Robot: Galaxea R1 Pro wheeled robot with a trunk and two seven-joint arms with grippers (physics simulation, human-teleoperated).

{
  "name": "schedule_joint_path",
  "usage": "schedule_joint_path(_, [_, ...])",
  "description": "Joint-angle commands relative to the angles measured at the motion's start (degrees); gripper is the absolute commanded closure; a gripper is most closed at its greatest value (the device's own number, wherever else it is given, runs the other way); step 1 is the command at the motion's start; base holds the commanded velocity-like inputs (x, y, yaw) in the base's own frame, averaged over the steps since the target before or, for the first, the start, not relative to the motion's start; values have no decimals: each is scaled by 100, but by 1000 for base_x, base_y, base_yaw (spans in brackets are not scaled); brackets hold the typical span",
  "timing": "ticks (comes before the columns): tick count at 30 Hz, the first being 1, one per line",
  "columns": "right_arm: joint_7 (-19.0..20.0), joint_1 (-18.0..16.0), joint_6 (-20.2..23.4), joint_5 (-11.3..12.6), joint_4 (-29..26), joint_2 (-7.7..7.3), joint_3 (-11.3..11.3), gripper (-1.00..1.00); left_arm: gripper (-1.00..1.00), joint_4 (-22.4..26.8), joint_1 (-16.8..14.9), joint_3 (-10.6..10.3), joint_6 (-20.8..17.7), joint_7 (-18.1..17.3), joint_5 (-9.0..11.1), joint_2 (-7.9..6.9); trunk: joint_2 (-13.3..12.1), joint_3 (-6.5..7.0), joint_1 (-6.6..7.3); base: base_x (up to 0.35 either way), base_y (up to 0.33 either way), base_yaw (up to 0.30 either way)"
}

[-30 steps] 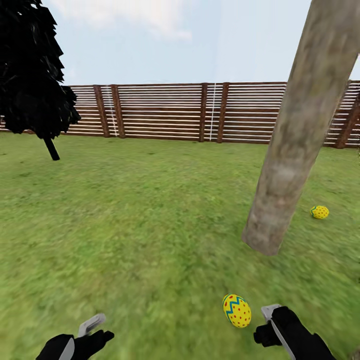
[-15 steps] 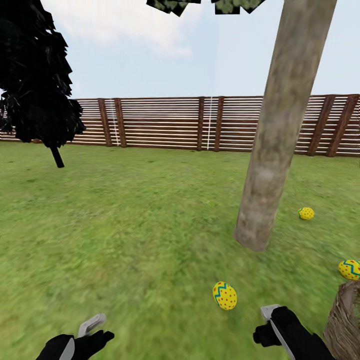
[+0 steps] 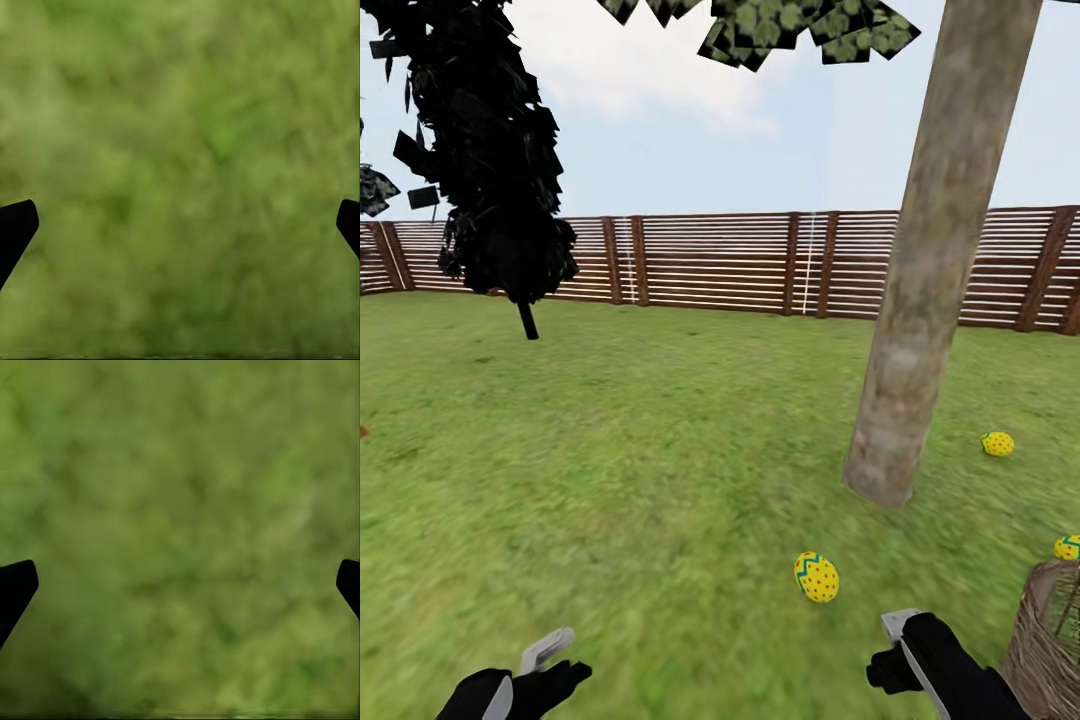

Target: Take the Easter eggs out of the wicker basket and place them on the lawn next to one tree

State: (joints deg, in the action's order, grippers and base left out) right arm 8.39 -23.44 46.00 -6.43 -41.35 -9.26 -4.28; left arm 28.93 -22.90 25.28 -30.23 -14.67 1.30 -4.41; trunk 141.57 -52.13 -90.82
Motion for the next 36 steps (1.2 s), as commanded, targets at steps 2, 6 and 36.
schedule_joint_path(2, [48,-2,24,-49,-10,-6,-8,-100,-100,7,-4,31,-44,-19,11,8,-79,30,49,-199,-106,73])
schedule_joint_path(6, [49,-1,24,-44,-6,-6,-4,-100,-100,7,-4,31,-44,-12,11,10,-239,102,137,-53,-34,18])
schedule_joint_path(36, [49,-2,24,-34,-5,-7,4,-100,-100,7,-4,33,-44,-10,11,2,-1442,664,796,-1,-1,-121])
